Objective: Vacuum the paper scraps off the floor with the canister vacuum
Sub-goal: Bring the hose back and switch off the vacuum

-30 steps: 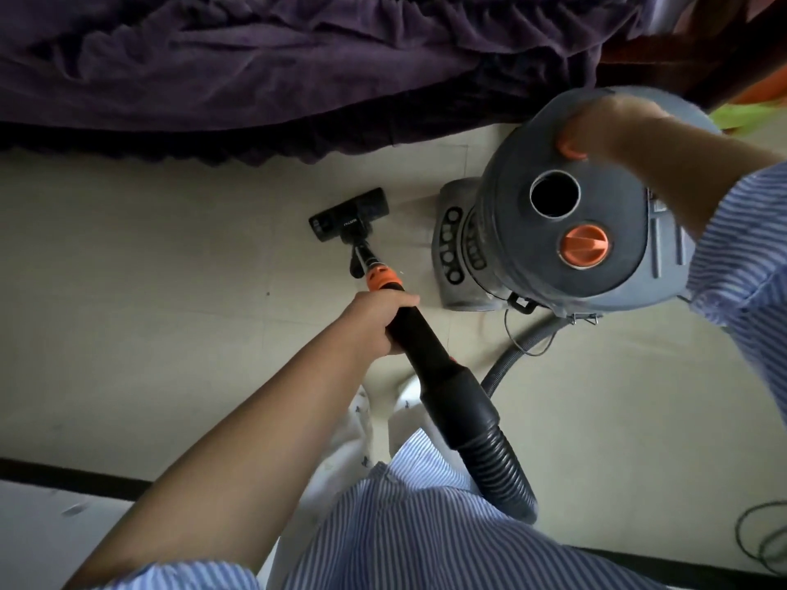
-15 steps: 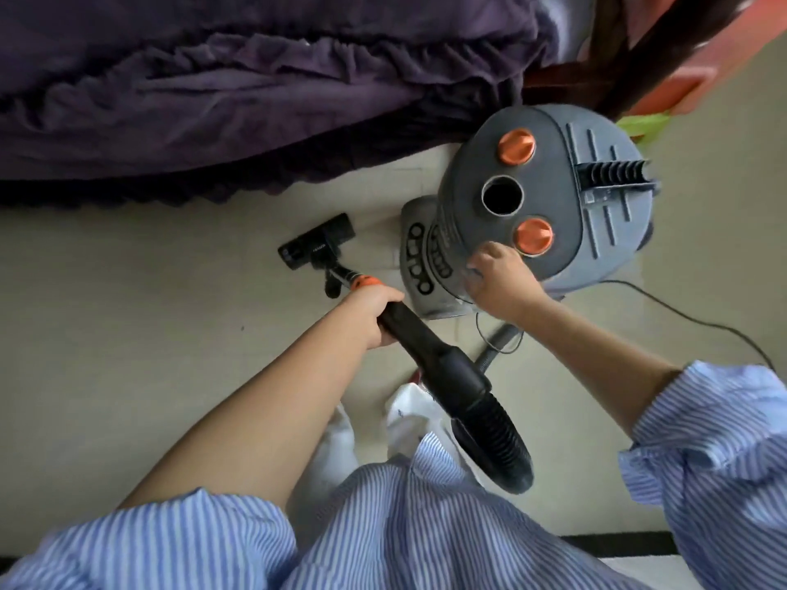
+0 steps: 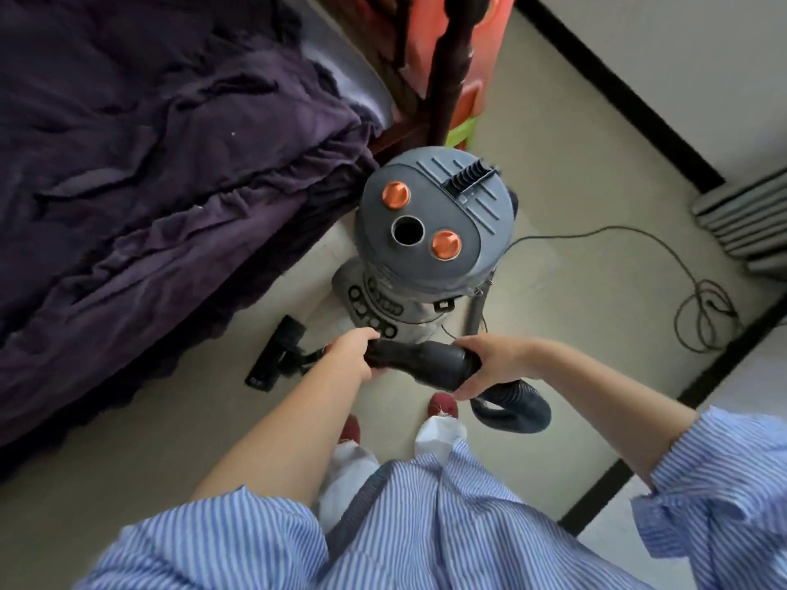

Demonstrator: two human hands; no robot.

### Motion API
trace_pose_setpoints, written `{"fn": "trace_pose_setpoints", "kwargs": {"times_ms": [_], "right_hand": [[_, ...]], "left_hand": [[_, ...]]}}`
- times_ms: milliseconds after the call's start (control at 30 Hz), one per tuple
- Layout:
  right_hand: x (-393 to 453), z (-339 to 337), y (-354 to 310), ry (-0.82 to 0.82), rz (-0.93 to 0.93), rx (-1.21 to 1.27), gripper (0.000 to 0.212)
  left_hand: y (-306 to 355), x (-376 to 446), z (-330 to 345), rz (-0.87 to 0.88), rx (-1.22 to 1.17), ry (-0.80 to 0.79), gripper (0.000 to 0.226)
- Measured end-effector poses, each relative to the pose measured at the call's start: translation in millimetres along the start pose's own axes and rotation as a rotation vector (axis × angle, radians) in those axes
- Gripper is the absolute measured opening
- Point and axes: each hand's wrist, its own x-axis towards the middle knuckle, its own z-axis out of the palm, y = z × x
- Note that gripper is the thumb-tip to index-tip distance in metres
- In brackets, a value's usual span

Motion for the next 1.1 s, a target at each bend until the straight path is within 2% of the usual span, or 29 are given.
{"fn": "trace_pose_setpoints", "kwargs": {"times_ms": [33,100,133,200,267,300,367,433,533,633,700,733,833,900,1000,1100], "right_hand": [[-4.8,4.1,-7.0,0.065,0.014,-0.063,0.047],[-9.3,9.5,-17.6,0.182,0.045,-0.116,0.048],[-12.2,12.9,-21.8,0.23,0.061,-0.093,0.048],[-21.5,25.6,-27.8,0.309,0.094,0.017,0.052],[-26.7,37.3,-31.0,0.336,0.108,0.079,0.059],[-30.4,43.8,-33.5,0.361,0.116,0.118,0.059],[-31.8,50.0,-35.6,0.408,0.107,0.166,0.055],[-32.5,53.3,-41.3,0.451,0.091,0.204,0.053],[-31.0,61.5,-48.3,0.48,0.063,0.232,0.052],[-33.0,73.8,-42.6,0.476,0.084,0.162,0.055],[-34.8,88.6,-27.0,0.519,0.102,0.155,0.047],[-36.3,98.3,-18.2,0.558,0.113,0.211,0.041],[-45.0,125.6,1.0,0.639,0.146,0.346,0.028],[-52.1,141.7,5.6,0.664,0.148,0.285,0.025],[-67.3,157.9,11.2,0.712,0.11,0.181,0.025],[-89.2,171.3,23.3,0.771,0.055,0.128,0.024]], "left_hand": [[2.0,-3.0,-4.3,0.026,0.074,0.006,0.012],[5.5,-7.0,-9.1,0.08,0.222,0.022,0.031],[8.1,-13.0,-9.7,0.093,0.345,0.022,0.03],[12.5,-27.4,-12.2,0.132,0.753,0.019,0.034],[12.5,-33.0,-19.1,0.36,1.277,0.014,0.041],[13.6,-37.3,-24.8,0.479,1.505,-0.027,0.043],[11.5,-35.1,-29.7,0.597,1.778,-0.173,0.047],[8.6,-38.1,-32.0,0.709,1.843,-0.25,0.041],[6.0,-37.2,-36.0,0.849,1.857,-0.222,0.03],[4.0,-33.5,-41.3,0.869,1.87,-0.259,0.028],[2.3,-31.1,-44.9,0.879,1.829,-0.28,0.016],[0.6,-29.5,-47.5,0.888,1.802,-0.278,0.011],[-11.8,-24.7,-53.7,0.899,1.759,-0.299,0.016],[-23.7,-26.7,-56.8,0.899,1.753,-0.312,0.022],[-43.5,-33.9,-60.3,0.904,1.75,-0.311,0.012],[-64.5,-49.9,-57.2,0.889,1.73,-0.312,0.018]]}}
